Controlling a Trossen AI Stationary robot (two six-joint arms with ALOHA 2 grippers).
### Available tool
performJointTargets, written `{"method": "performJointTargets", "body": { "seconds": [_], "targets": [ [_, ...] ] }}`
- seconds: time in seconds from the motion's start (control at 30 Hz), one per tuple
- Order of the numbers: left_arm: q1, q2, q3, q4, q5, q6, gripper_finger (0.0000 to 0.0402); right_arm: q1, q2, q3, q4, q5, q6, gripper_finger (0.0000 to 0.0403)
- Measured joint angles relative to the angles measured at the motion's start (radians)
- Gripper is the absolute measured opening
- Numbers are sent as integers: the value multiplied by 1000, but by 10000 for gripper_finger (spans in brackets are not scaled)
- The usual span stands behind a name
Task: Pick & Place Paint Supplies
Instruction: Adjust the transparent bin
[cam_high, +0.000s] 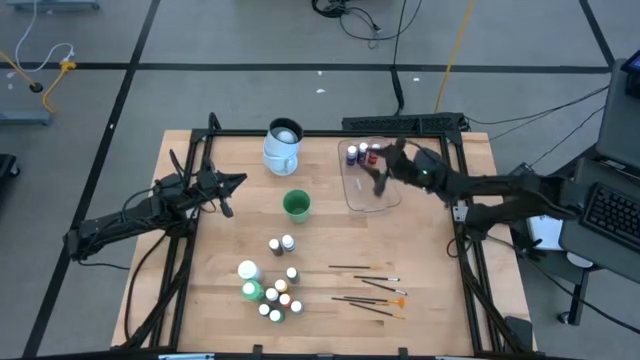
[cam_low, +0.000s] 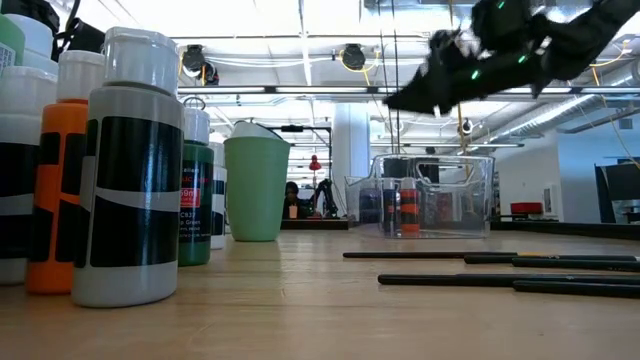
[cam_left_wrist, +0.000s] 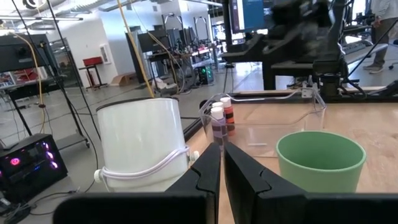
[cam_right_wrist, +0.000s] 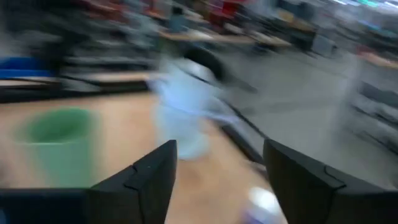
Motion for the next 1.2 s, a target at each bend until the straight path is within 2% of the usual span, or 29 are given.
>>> {"method": "performJointTargets", "body": {
  "seconds": [0.1, 0.33, 0.4, 0.57, 0.67, 0.77, 0.93, 1.07, 1.2],
  "targets": [
    [0, 0, 0, 0, 0, -3, 26, 66, -87, 0, -58, -114, -28, 176],
    [0, 0, 0, 0, 0, -14, 26, 178, -233, 0, -280, -110, -35, 24],
    [0, 0, 0, 0, 0, -14, 26, 203, -248, 0, -320, -92, -29, 8],
    [0, 0, 0, 0, 0, -13, 26, 269, -257, 2, -370, 118, -12, 29],
    [0, 0, 0, 0, 0, -13, 26, 283, -253, 73, -591, 207, 34, 60],
    [0, 0, 0, 0, 0, -11, 26, 305, -210, 162, -740, 205, 99, 111],
    [0, 0, 0, 0, 0, -11, 26, 347, -146, 267, -901, 201, 89, 196],
    [0, 0, 0, -1, 0, -10, 26, 356, -73, 370, -1105, 200, 178, 225],
    [0, 0, 0, -2, 0, -10, 26, 377, 11, 456, -1252, 203, 143, 235]
  ]
}}
